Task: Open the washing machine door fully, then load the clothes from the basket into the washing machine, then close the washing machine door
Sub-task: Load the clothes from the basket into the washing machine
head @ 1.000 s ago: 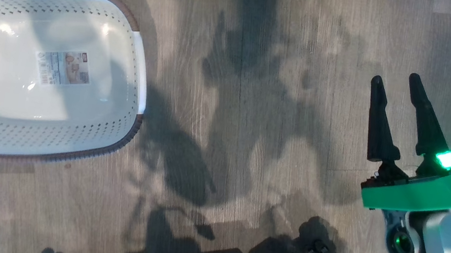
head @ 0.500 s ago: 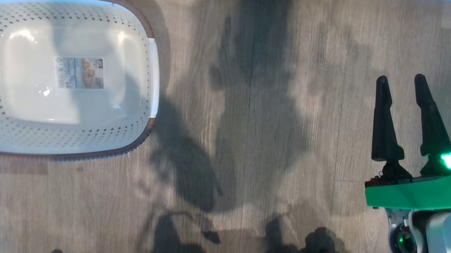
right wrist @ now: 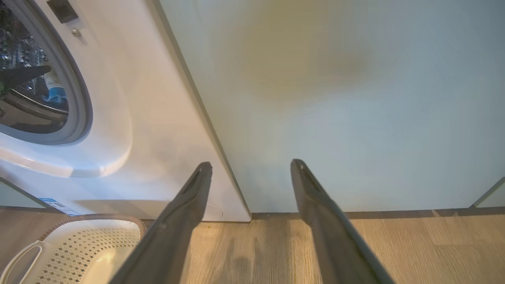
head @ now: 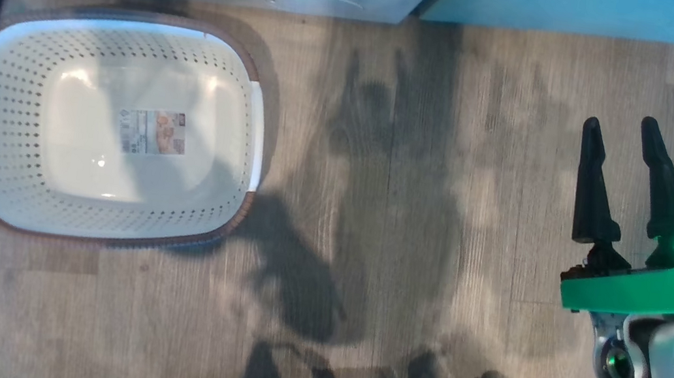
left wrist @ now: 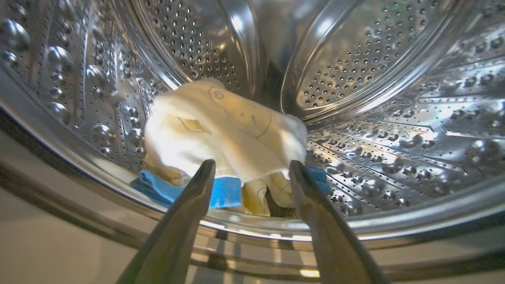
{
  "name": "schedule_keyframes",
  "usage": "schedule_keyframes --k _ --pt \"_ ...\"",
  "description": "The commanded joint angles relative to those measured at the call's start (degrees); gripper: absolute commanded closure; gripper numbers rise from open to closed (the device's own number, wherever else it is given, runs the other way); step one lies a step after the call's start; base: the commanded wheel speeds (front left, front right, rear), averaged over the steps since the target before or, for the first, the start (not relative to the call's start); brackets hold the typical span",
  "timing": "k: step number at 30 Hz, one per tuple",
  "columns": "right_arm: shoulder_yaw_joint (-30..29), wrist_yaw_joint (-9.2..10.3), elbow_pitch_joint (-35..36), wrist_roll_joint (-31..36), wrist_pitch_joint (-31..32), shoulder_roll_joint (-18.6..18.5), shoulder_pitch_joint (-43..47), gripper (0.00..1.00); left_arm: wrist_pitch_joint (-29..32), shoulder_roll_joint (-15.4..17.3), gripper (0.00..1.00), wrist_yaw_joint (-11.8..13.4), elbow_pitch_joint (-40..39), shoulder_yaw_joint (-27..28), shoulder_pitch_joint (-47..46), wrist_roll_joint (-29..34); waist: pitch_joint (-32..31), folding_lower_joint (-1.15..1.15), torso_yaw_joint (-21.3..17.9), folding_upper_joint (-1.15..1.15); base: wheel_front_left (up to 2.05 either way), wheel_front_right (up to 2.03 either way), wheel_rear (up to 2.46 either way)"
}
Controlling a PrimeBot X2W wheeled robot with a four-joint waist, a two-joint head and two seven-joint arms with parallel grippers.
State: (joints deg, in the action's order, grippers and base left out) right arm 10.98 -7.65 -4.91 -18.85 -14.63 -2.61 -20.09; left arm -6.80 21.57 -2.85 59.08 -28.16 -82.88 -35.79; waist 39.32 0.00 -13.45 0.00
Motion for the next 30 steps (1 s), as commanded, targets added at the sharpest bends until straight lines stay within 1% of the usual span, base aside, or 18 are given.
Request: schedule_keyframes --k 1,3,8,13,14,20,21,22,26,30 --pt "0.34 0.16 1.44 0.74 -0.37 -0.27 2.27 0.00 -1.76 1.79 0.00 1.04 -3.24 0.06 1.06 0.89 -1.09 0.00 0.82 0.00 0.00 0.00 0.00" --pt "0.04 0.16 1.30 1.15 -0.37 -0.27 2.57 0.00 -3.46 1.42 0.00 2.08 -5.48 0.08 3.69 0.82 -1.89 0.00 1.27 0.00 0.00 0.00 0.00" --pt "-0.90 0.16 1.20 2.16 -0.37 -0.27 3.37 0.00 -6.44 1.03 0.00 6.01 -13.67 0.11 12.18 1.20 -4.21 0.00 2.44 0.00 0.00 0.00 0.00" --pt "-2.16 0.16 1.05 3.42 -0.37 -0.27 4.74 0.00 -7.66 1.47 0.00 11.24 -26.08 0.75 23.15 1.78 -6.91 0.00 3.82 0.00 0.00 0.00 0.00" --pt "-2.16 0.16 1.05 3.42 -0.37 -0.27 4.74 0.00 -7.66 1.47 0.00 11.24 -26.08 0.75 23.15 1.78 -6.91 0.00 3.82 0.00 0.00 0.00 0.00" --pt "-4.39 0.16 0.93 5.11 -0.37 -0.27 6.53 0.00 -8.04 2.28 0.00 18.40 -42.05 1.43 37.36 3.14 -10.22 0.00 5.51 0.00 0.00 0.00 0.00" --pt "-4.79 0.16 0.90 5.67 -0.37 -0.27 7.19 0.00 -8.08 2.68 0.00 20.42 -46.47 1.69 41.86 3.53 -11.57 0.00 5.87 0.00 0.00 0.00 0.00" --pt "-5.00 0.16 0.85 5.97 -0.37 -0.27 7.56 0.00 -8.10 2.85 0.00 21.32 -48.52 1.77 44.02 3.78 -12.25 0.00 6.07 0.00 0.00 0.00 0.00" --pt "-5.73 0.16 0.57 7.29 -0.37 -0.27 9.15 0.00 -8.15 3.25 0.00 24.63 -54.94 1.82 52.06 4.73 -15.12 0.00 6.96 0.00 0.00 0.00 0.00" --pt "-6.14 0.16 0.53 8.45 -0.19 -0.27 10.71 0.00 -8.17 3.38 0.00 26.82 -58.69 1.38 58.34 5.57 -17.80 0.00 7.84 0.00 0.00 0.00 0.00"
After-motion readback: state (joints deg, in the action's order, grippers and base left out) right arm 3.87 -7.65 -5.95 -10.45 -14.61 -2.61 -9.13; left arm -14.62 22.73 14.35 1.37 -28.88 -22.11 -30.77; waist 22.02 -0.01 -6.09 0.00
